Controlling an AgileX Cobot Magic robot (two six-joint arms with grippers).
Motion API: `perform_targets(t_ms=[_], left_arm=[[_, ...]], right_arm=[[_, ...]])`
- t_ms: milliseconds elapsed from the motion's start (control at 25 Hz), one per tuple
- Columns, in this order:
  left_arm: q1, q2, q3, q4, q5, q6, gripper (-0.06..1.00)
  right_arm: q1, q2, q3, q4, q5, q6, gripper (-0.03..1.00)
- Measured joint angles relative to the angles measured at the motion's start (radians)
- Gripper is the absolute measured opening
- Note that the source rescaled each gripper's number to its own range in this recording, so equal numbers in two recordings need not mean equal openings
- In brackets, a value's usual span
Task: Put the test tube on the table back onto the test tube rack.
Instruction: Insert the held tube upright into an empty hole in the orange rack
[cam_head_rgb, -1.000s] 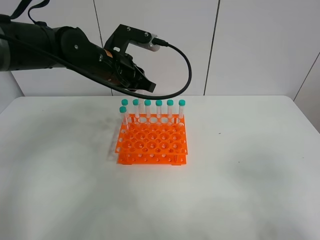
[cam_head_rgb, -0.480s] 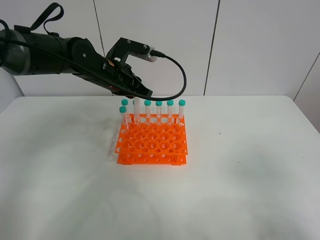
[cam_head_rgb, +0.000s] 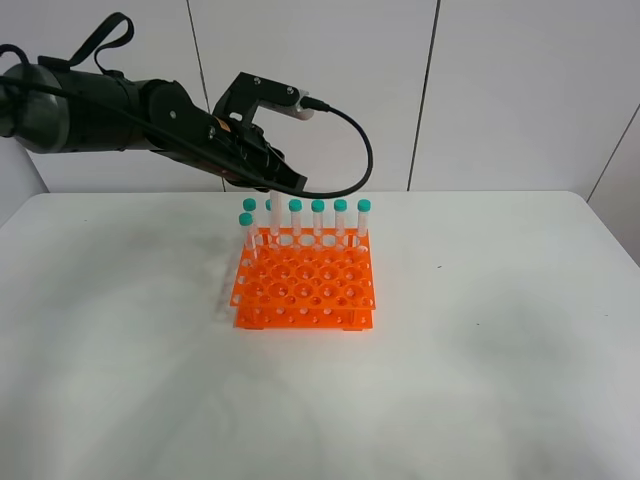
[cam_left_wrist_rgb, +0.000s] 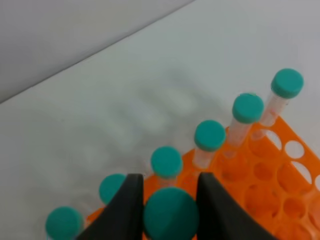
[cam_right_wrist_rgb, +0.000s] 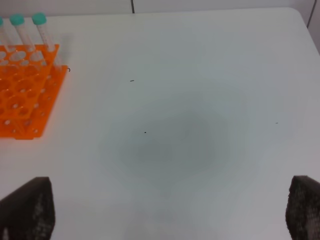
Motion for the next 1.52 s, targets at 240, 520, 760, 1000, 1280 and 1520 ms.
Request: perform_targets(t_ms=[240, 520, 760, 1000, 1280, 1520], left_arm=[[0.005, 0.013, 0.000, 0.000, 0.001, 0.000, 0.00], [0.007, 0.030, 0.000, -0.002, -0.001, -0.002, 0.00], [0.013, 0.030, 0.011, -0.004, -0.010, -0.026, 0.00], [0.013, 0.036, 0.042, -0.005, -0.065, -0.035, 0.00], [0.013, 0.036, 0.042, -0.005, -0.080, -0.053, 0.00], [0.013, 0.040, 0.042, -0.005, -0.092, -0.053, 0.00]], right_arm=[[0.000, 0.000, 0.000, 0.000, 0.000, 0.000, 1.00], [0.000, 0.000, 0.000, 0.001, 0.000, 0.000, 1.00], [0.000, 0.000, 0.000, 0.001, 0.000, 0.000, 1.00], [0.000, 0.000, 0.000, 0.001, 0.000, 0.000, 1.00], [0.000, 0.000, 0.000, 0.001, 0.000, 0.000, 1.00], [0.000, 0.000, 0.000, 0.001, 0.000, 0.000, 1.00]])
